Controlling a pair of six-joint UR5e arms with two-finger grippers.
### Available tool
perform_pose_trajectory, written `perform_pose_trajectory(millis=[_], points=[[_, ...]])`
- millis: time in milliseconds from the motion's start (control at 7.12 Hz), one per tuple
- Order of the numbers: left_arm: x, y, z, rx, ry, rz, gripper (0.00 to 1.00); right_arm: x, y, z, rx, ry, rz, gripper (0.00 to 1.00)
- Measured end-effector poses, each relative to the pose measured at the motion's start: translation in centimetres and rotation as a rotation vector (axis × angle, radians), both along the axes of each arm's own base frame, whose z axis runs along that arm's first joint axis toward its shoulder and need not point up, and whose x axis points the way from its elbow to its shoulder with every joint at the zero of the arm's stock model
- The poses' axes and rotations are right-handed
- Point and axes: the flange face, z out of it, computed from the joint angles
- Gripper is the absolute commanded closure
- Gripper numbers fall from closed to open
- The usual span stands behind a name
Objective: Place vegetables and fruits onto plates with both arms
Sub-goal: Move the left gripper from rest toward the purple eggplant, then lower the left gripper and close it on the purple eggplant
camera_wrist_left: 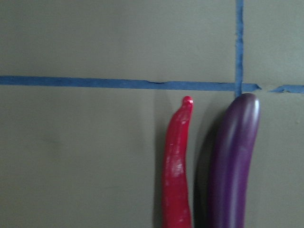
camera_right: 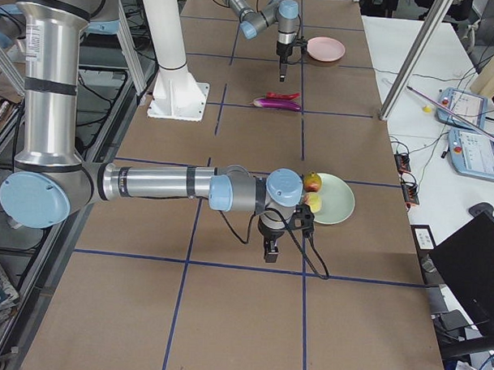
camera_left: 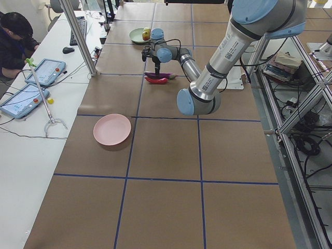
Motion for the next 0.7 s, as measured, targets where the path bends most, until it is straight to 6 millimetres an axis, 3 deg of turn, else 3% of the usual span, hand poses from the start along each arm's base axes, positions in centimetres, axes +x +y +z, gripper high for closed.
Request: perform_pose_trajectory(millis=[281, 702], points=[[4.1, 0.0, -1.4, -0.011, -0.030, -0.009, 0.18, 0.0, 0.0, 0.0, 0.000, -0.001, 0.000, 0.00], [6.3, 0.4, -0.2, -0.009, -0.047, -0.001, 0.20, 0.0, 0.0, 0.1, -0.002, -0.001, 0.000, 0.00]])
